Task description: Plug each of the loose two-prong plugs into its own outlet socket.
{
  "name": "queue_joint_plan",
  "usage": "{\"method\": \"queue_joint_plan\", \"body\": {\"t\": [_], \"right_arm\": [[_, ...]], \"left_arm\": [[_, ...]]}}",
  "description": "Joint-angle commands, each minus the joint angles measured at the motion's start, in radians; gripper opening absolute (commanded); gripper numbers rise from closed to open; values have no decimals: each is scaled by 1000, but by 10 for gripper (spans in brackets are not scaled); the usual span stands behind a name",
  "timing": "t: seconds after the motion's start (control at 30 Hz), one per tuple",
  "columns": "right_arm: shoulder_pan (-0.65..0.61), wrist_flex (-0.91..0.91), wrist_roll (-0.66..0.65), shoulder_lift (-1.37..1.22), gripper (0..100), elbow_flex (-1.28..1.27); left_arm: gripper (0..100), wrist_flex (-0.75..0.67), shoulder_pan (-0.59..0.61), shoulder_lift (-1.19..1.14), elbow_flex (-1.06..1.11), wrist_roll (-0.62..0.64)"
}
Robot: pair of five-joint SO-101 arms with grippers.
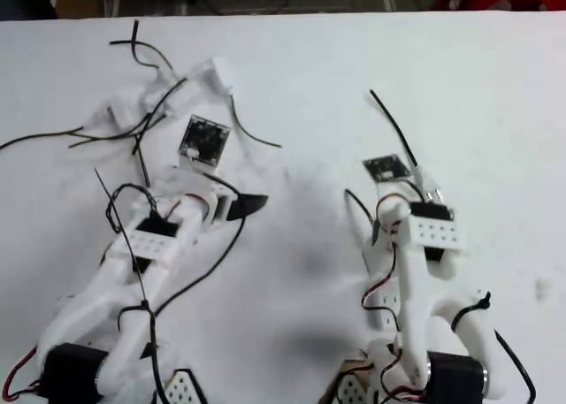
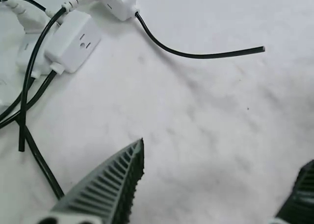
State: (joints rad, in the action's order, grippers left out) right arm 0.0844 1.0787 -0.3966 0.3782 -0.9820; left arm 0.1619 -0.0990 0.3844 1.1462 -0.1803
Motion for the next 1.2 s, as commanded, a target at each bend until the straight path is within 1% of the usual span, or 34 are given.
{"method": "queue_joint_plan", "body": {"t": [0.0, 0.07, 0.13, 0.23, 0.27, 0.33, 0.47, 0.7, 0.83, 0.93, 1.03, 1.1, 1.17], "right_arm": [[13, -120, 5, 33, 152, -63], [13, -170, 3, 33, 151, -91], [12, -173, 3, 33, 131, -92], [12, -176, 3, 33, 27, -92], [12, -177, 6, 33, 10, -91], [18, -174, 8, 35, 29, -71], [-4, -168, 8, 35, 19, 11], [-159, -174, 2, 33, 19, 198], [-232, -248, 8, 25, 19, 267], [-265, -341, 9, -47, 19, 307], [-274, -432, 11, -203, 19, 397], [-259, -461, 68, -343, 19, 519], [-228, -440, 180, -495, 19, 678]], "left_arm": [[453, -9, -12, 41, -5, -14], [453, -9, -12, 41, -5, -14], [453, -9, -12, 41, -5, -14], [453, -9, -12, 41, -5, -14], [453, -9, -12, 41, -5, -14], [453, -9, -12, 41, -5, -14], [453, -9, -12, 41, -5, -14], [453, -9, -12, 41, -5, -14], [453, -9, -10, 41, -5, -14], [453, -9, -10, 41, -5, -15], [453, -9, -10, 41, -5, -15], [453, -11, -10, 41, -6, -15], [453, -12, -10, 41, -6, -15]]}}
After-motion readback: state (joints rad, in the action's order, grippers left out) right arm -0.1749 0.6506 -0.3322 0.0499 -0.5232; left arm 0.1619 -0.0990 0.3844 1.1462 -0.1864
